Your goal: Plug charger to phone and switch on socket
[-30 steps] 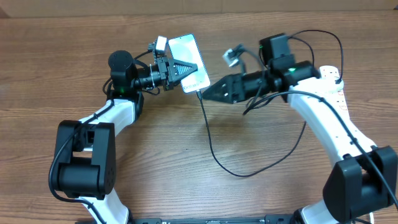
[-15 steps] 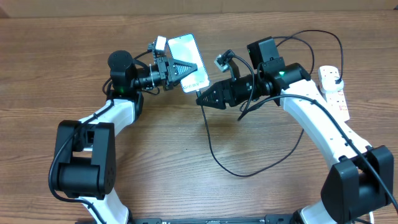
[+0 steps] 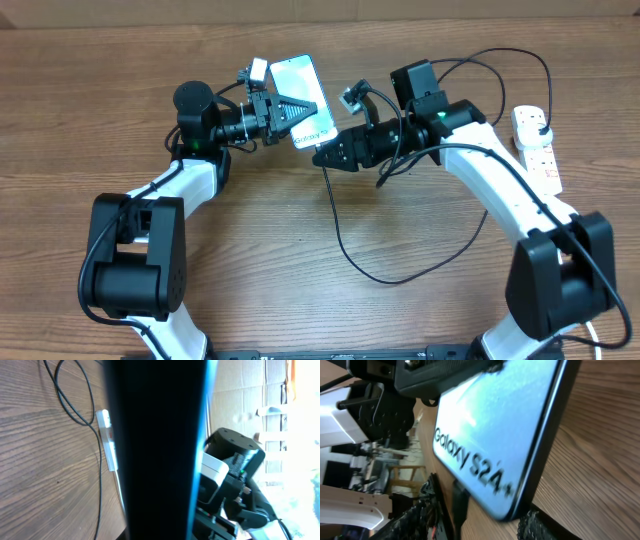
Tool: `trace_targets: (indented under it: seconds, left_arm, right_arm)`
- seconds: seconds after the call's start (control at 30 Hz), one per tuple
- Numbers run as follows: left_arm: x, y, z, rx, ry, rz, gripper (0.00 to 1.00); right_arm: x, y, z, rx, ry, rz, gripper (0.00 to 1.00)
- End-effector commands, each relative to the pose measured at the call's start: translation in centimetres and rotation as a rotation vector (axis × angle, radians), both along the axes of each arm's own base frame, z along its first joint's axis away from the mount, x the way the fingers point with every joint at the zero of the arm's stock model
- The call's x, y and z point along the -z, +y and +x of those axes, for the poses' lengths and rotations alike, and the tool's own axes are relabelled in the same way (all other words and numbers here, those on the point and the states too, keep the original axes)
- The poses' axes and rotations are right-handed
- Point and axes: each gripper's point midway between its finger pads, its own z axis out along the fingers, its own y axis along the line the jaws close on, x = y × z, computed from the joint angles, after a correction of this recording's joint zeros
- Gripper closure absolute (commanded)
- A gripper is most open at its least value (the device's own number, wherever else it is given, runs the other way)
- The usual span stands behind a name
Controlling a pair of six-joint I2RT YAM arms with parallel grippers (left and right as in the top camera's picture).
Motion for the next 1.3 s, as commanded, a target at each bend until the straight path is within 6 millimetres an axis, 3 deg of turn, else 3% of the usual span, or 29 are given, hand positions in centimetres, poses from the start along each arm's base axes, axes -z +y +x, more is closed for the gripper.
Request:
trace_targets:
  seconds: [0.0, 0.23, 0.4, 0.9, 1.17, 1.27]
  left_arm:
    - [-1.7, 0.1, 0.1, -0.005, -0.008, -0.014, 0.96]
    - [-0.2, 0.6, 0.6, -0.033, 0.118, -0.004, 0.96]
    - [-0.1, 0.7, 0.7, -0.039, 0.111, -0.001, 0.96]
    - [-0.1, 0.7, 0.7, -0.043, 0.111, -0.001, 0.96]
    - [-0.1, 0.7, 0.8, -0.046, 0.111, 0.000, 0.96]
    - [-0.1, 0.7, 0.8, -0.049, 0.111, 0.000, 0.96]
  right_arm:
    - [-1.3, 0.3, -0.3, -0.037, -0.001, 0.078, 0.43]
    - [-2.7, -0.4, -0.4, -0.057, 0.027, 0.167, 0.46]
    - [-2.5, -0.6, -0.7, -0.052, 0.057, 0.159, 0.51]
    - [-0.4, -0.5, -0.4, -0.025, 0.132, 0.151, 0.51]
    - [-0.6, -0.1, -0.3, -0.043, 0.138, 0.187, 0.58]
    - [-0.6, -0.1, -0.3, -0.044, 0.139, 0.187, 0.65]
